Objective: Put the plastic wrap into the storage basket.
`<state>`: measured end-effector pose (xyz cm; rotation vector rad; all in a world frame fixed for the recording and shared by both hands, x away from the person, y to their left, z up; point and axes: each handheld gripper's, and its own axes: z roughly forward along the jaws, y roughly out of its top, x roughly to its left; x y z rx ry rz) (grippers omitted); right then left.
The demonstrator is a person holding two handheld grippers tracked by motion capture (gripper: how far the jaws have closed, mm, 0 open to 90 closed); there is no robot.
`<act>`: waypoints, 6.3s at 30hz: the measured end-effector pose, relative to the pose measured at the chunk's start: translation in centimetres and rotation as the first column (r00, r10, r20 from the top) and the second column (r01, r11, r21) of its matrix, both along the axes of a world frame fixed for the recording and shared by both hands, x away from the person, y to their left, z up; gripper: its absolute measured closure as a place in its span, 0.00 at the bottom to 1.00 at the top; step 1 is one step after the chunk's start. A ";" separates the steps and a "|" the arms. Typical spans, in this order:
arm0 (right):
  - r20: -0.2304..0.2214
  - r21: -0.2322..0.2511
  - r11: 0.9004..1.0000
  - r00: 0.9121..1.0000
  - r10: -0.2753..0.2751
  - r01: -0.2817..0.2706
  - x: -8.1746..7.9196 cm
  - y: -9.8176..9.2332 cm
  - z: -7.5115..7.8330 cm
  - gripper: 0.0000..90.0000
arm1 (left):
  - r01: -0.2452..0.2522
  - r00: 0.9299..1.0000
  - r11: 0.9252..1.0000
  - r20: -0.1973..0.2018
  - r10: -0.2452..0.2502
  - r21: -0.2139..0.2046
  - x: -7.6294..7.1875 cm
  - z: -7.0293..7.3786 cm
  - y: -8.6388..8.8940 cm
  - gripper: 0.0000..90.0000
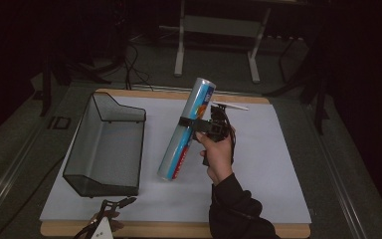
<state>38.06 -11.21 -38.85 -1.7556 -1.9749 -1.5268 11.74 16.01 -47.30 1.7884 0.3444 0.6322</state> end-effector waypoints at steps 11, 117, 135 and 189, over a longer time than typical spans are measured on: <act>0.034 -0.049 0.998 0.999 0.040 -0.039 1.0 2.4 2.3 0.36 | 0.005 1.000 1.000 -0.003 -0.005 -0.003 0.0 0.0 0.0 0.01; -0.159 -0.370 0.917 0.982 0.097 -0.150 5.4 22.7 -6.1 0.35 | -0.017 1.000 1.000 0.000 0.017 -0.014 -0.4 0.3 0.7 0.01; -0.002 -0.423 0.881 0.972 0.234 -0.213 4.8 21.5 -4.8 0.15 | -0.014 1.000 1.000 -0.004 0.014 -0.009 -0.4 0.2 0.6 0.01; 0.123 -0.404 0.851 0.902 0.415 -0.336 -4.2 0.8 -5.9 0.15 | -0.029 0.999 0.999 -0.030 0.030 0.033 0.2 -0.3 -0.5 0.01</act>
